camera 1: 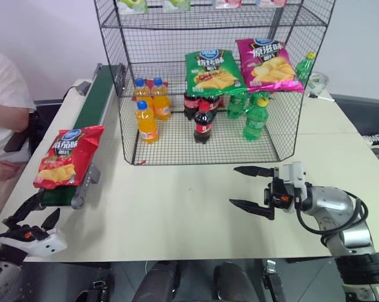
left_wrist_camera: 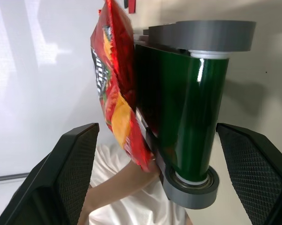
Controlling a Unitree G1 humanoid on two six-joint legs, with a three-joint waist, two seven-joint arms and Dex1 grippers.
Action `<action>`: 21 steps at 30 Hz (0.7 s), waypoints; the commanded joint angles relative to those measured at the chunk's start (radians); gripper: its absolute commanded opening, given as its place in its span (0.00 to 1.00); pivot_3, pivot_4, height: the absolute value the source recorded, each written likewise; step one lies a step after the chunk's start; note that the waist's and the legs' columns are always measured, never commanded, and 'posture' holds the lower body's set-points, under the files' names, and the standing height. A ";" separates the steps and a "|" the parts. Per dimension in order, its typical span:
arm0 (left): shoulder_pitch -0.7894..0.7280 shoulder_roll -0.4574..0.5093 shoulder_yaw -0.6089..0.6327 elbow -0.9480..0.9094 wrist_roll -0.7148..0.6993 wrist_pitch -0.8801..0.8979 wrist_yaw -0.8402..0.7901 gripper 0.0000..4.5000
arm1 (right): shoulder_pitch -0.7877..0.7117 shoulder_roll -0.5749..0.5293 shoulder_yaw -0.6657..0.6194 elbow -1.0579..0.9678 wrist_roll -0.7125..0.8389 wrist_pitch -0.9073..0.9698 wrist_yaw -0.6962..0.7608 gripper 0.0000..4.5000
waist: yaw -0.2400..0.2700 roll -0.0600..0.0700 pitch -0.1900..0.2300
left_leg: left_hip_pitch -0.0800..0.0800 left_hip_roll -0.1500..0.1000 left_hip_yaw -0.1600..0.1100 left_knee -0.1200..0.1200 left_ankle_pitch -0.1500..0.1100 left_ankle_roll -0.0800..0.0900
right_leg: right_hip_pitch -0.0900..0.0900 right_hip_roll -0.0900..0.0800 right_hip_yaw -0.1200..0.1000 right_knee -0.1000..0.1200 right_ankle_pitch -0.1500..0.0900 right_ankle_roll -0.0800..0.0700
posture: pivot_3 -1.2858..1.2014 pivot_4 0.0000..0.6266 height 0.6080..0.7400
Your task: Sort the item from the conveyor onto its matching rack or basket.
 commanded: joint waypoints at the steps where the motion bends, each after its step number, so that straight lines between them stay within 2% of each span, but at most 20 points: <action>1: 0.002 0.021 -0.002 -0.005 -0.033 0.004 0.022 0.93 | -0.014 0.006 -0.010 -0.006 0.004 -0.019 -0.001 1.00 | 0.000 0.000 0.000 | 0.000 0.000 0.000 0.000 0.000 0.000 | 0.000 0.000 0.000 0.000 0.000 0.000 | 0.52 0.24 1.00; 13: 0.002 0.029 -0.027 -0.008 -0.068 0.006 0.011 0.93 | -0.018 0.007 -0.007 0.008 -0.005 -0.028 -0.004 1.00 | 0.000 0.000 0.000 | 0.000 0.000 0.000 0.000 0.000 0.000 | 0.000 0.000 0.000 0.001 0.000 0.000 | 0.52 0.24 1.00; 14: 0.000 0.029 -0.029 -0.008 -0.072 0.004 0.009 0.82 | -0.018 0.008 -0.007 0.010 -0.006 -0.029 -0.004 1.00 | 0.000 0.000 0.000 | 0.000 0.000 0.000 0.000 0.000 0.000 | 0.000 0.000 0.000 0.001 0.000 0.000 | 0.52 0.24 1.00; 15: -0.001 0.032 -0.032 -0.009 -0.076 -0.002 0.006 0.76 | -0.019 0.009 -0.006 0.012 -0.007 -0.030 -0.004 1.00 | 0.000 0.000 0.000 | 0.000 0.000 0.000 0.000 0.000 0.000 | 0.000 0.000 0.000 0.001 0.000 0.000 | 0.52 0.24 1.00; 21: 0.009 0.034 -0.037 -0.026 -0.090 -0.015 0.002 0.09 | -0.020 0.011 -0.004 0.017 -0.008 -0.030 -0.006 1.00 | 0.000 0.000 0.000 | 0.000 0.000 0.000 0.001 0.000 0.000 | 0.000 0.000 0.000 0.001 0.000 0.000 | 0.52 0.24 1.00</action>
